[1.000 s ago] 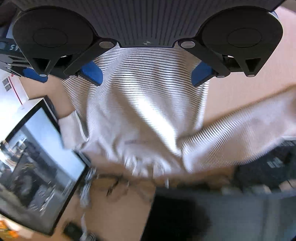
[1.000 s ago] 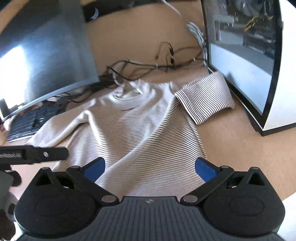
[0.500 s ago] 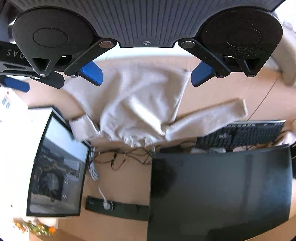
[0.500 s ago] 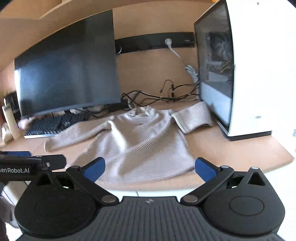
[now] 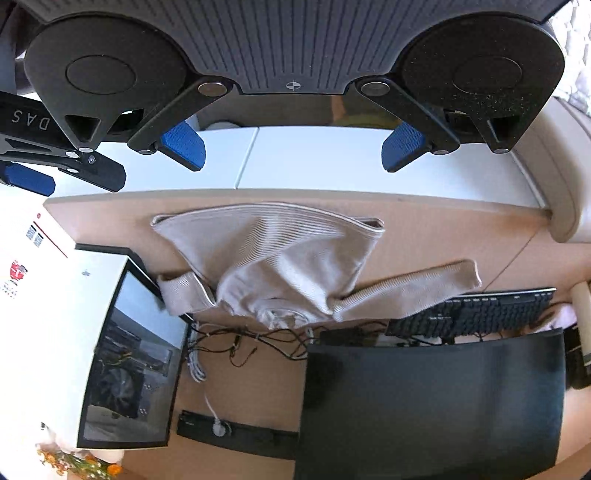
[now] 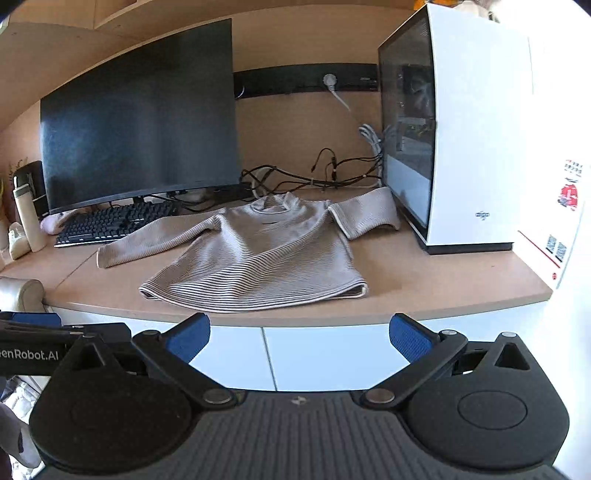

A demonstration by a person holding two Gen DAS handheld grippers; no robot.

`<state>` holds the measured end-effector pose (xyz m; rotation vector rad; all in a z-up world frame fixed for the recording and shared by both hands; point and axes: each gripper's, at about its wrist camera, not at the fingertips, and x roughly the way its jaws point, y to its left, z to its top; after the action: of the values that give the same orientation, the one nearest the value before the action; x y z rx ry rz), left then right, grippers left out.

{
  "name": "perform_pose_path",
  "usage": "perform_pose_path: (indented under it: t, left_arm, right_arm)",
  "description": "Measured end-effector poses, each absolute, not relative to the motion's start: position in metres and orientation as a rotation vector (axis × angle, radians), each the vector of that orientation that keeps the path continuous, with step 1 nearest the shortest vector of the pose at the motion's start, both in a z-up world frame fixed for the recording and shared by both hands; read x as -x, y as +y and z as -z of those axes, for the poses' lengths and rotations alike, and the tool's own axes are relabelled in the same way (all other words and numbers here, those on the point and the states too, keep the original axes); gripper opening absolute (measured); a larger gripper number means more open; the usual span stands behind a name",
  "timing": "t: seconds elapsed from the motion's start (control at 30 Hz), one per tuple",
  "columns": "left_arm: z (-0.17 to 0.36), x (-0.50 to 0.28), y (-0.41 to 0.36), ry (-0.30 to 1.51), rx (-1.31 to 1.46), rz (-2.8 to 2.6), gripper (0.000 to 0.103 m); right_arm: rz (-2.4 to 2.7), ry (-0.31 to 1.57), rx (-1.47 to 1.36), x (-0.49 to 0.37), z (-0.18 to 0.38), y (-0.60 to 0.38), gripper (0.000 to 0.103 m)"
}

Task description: Fold clothes

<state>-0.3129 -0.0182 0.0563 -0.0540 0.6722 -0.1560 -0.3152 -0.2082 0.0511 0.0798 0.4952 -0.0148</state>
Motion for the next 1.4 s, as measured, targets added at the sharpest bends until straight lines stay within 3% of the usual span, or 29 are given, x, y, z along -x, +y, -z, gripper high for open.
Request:
perform_pose_path:
  t: [1.4]
  left_arm:
    - [-0.052,0.305,-0.030,0.727,0.043,0.138,0.103]
  right_arm:
    - [0.023,0.550,-0.125,0.305,-0.045,-0.214,0.103]
